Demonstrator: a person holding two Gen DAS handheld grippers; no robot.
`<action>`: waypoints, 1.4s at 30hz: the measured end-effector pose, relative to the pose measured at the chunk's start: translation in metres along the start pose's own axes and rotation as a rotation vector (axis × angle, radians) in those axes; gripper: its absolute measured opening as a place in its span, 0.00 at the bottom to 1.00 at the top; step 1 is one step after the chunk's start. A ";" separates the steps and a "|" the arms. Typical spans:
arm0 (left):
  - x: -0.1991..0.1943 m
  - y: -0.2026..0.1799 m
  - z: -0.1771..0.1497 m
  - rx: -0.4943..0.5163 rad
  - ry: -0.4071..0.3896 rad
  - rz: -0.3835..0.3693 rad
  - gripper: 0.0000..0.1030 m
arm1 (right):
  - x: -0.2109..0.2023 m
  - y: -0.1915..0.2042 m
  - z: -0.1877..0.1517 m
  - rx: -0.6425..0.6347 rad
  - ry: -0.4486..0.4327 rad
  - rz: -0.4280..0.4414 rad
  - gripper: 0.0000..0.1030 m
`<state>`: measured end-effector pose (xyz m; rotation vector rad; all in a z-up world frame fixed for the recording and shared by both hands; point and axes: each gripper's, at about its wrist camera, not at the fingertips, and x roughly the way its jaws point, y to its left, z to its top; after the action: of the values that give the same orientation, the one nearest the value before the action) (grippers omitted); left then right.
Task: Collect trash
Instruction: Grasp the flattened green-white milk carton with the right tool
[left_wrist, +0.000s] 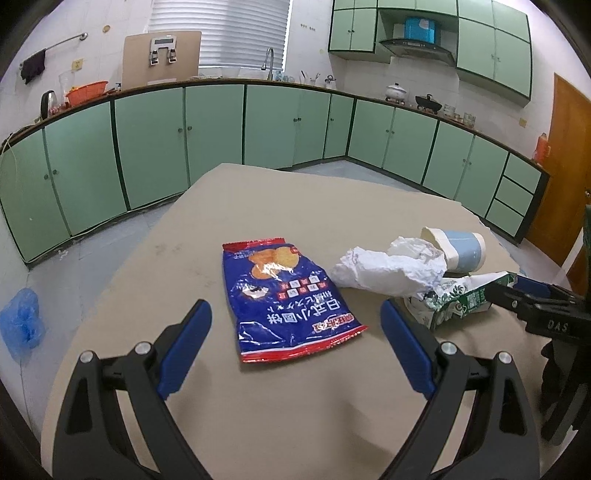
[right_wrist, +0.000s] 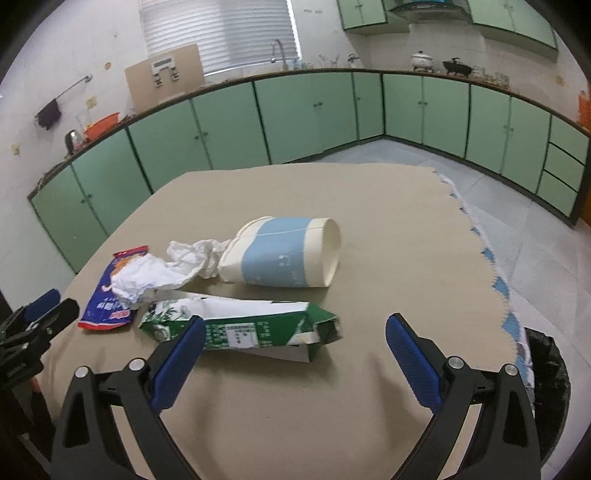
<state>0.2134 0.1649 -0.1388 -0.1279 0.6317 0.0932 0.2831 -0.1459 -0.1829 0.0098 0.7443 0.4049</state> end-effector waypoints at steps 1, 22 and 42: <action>0.000 0.001 0.000 -0.005 0.001 0.000 0.87 | -0.001 0.003 -0.002 -0.018 0.004 0.010 0.93; -0.002 0.012 0.001 -0.017 -0.002 0.040 0.87 | -0.002 0.001 0.003 -0.070 0.017 0.107 0.79; -0.003 0.020 0.000 -0.046 0.003 0.051 0.87 | -0.015 0.023 -0.022 -0.188 0.085 0.216 0.78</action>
<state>0.2085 0.1843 -0.1386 -0.1563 0.6366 0.1568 0.2505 -0.1329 -0.1861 -0.1049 0.7898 0.6840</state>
